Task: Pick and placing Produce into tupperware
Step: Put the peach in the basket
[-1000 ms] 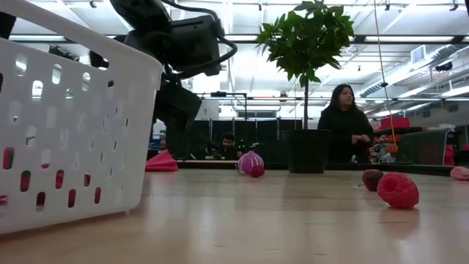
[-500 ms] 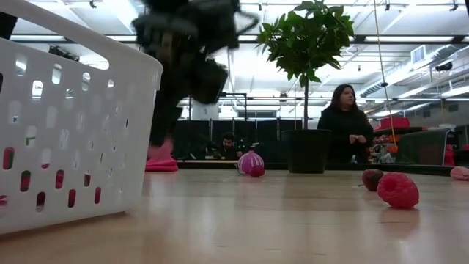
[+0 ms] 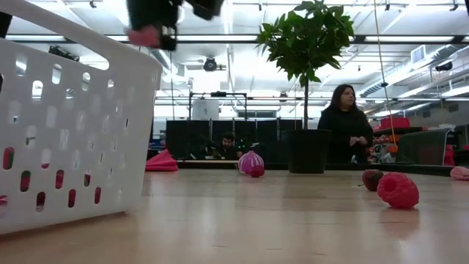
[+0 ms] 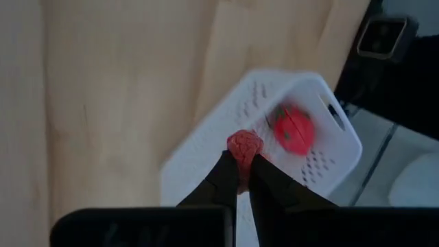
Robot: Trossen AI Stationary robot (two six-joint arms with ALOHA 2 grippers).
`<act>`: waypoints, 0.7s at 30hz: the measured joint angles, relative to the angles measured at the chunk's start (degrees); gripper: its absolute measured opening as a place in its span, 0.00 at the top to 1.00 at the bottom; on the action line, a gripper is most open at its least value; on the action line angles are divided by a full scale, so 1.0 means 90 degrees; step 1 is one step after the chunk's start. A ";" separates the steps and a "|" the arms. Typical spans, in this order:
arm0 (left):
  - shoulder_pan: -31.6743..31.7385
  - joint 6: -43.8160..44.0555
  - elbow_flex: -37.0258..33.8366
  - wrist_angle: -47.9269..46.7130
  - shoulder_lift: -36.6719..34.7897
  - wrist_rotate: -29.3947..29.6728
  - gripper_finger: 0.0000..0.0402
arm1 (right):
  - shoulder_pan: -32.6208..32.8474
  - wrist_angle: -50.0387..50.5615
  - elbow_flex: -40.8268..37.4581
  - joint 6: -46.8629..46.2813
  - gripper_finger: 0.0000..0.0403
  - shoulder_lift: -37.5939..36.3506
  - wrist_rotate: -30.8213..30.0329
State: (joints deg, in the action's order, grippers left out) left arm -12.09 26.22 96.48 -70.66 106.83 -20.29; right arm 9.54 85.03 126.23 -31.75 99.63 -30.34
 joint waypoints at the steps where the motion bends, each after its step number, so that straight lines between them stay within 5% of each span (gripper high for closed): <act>1: -0.0117 0.0138 0.0032 -0.0073 0.0000 0.0007 0.94 | 0.0000 -0.0002 0.0000 -0.0017 0.64 0.0000 0.0002; 8: -0.1130 0.1832 -0.0311 0.0158 0.0002 0.0050 0.93 | 0.0000 -0.0004 0.0000 -0.0021 0.64 0.0000 -0.0001; 21: -0.2237 0.3902 -0.1879 0.2397 0.0005 0.0425 0.88 | 0.0000 -0.0023 0.0000 -0.0028 0.64 0.0000 -0.0001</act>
State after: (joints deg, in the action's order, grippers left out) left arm -32.22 61.34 79.57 -49.09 106.87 -16.47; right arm 9.54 84.82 126.23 -32.01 99.63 -30.35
